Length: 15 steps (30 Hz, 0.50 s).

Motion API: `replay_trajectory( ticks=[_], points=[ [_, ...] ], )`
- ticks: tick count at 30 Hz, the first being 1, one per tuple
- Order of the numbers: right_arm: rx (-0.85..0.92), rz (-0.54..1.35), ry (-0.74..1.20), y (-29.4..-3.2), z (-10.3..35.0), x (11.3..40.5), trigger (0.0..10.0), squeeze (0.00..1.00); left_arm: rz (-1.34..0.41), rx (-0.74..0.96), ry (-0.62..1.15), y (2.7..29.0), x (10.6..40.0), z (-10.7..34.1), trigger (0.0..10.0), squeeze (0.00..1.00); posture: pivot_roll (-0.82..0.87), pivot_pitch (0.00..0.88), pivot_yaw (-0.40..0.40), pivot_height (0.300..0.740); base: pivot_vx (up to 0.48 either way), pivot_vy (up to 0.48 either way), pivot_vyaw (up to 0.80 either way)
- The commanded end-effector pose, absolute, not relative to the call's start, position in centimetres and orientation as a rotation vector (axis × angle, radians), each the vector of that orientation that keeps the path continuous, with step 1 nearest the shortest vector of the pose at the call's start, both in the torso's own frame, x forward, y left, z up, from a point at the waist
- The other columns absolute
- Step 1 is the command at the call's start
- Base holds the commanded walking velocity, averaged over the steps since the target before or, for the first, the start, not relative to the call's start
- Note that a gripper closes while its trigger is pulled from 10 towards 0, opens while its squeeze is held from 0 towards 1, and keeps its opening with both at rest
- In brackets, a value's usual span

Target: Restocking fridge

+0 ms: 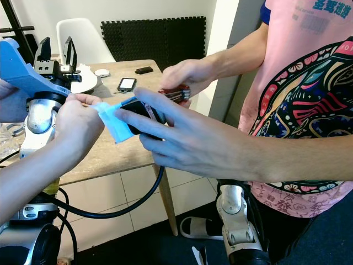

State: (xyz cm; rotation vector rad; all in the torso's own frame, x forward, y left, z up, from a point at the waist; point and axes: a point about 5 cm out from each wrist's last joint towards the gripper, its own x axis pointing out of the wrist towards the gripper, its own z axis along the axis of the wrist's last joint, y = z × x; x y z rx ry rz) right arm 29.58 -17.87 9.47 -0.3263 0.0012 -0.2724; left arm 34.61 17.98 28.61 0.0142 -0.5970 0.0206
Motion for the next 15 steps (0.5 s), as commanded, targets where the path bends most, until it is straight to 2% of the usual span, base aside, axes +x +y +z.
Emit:
replay_trajectory(
  ticks=[1,15],
  points=[
    [-0.329,-0.284,0.021,-18.14,9.13,29.44,10.0,0.0,0.029,0.035,-0.579,18.19,34.63,28.35,10.0,0.0,-0.01,0.0,-0.022,0.74,0.0,0.0,0.0],
    [-0.329,-0.286,0.024,-18.14,9.03,29.34,10.0,0.0,0.024,0.034,-0.578,18.05,34.69,28.36,10.0,0.0,-0.02,0.0,-0.02,0.74,0.0,0.0,0.0]
  ],
)
